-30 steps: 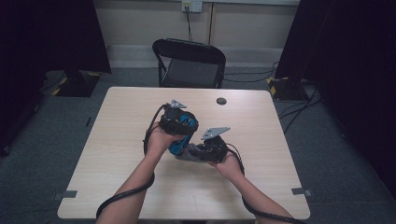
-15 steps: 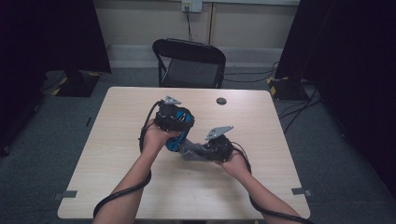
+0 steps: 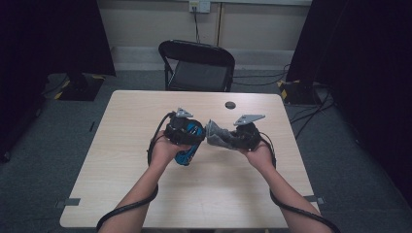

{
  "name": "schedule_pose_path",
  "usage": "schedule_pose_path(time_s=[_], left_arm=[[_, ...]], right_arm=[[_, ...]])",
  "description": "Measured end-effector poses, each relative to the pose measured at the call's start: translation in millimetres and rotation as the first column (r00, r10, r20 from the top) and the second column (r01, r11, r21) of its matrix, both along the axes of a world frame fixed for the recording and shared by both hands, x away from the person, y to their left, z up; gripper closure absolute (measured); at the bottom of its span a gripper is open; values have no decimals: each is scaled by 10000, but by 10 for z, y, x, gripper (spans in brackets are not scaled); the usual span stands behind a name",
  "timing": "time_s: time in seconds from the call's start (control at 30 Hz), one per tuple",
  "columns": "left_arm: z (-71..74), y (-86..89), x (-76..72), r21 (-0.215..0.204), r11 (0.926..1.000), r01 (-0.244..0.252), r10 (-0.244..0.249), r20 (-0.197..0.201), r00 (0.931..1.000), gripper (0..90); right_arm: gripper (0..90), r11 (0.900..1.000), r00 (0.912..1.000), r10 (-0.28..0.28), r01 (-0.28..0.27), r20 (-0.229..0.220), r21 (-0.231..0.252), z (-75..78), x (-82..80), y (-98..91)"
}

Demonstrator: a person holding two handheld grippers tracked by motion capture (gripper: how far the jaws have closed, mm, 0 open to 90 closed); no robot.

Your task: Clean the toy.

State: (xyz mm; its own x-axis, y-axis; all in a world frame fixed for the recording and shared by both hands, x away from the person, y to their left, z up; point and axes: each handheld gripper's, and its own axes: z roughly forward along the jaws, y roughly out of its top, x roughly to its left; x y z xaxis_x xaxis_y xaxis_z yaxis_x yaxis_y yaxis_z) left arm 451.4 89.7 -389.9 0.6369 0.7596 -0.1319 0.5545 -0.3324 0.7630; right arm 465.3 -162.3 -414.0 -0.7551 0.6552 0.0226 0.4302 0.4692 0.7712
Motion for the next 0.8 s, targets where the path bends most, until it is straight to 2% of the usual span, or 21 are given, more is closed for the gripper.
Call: schedule_pose_path(time_s=[0.2, 0.37, 0.53, 0.67, 0.8], left_arm=[[-69, -90, -45, 246, 9990, 383, -381, -95, 9992, 256], [-94, -174, -88, 239, 9977, 641, -639, -92, 9979, 257], [-122, -235, -94, 264, 9970, 724, -721, -131, 9973, 256], [-127, -233, -74, 216, 9982, 552, -549, -122, 9984, 256], [-121, -204, -67, 241, 9986, 470, -468, -98, 9989, 256]], right_arm=[[742, 9989, 9989, -439, 436, 169, 182, 98, 90, -21], [742, 9976, 9978, -616, 608, 236, 336, 170, 141, 36], [742, 9986, 9994, -250, 238, 242, 480, 195, 115, 158], [742, 9980, 9996, 132, -146, 231, 614, 190, 59, 251], [742, 9966, 9998, 206, -212, 78, 799, 151, 42, 272]])
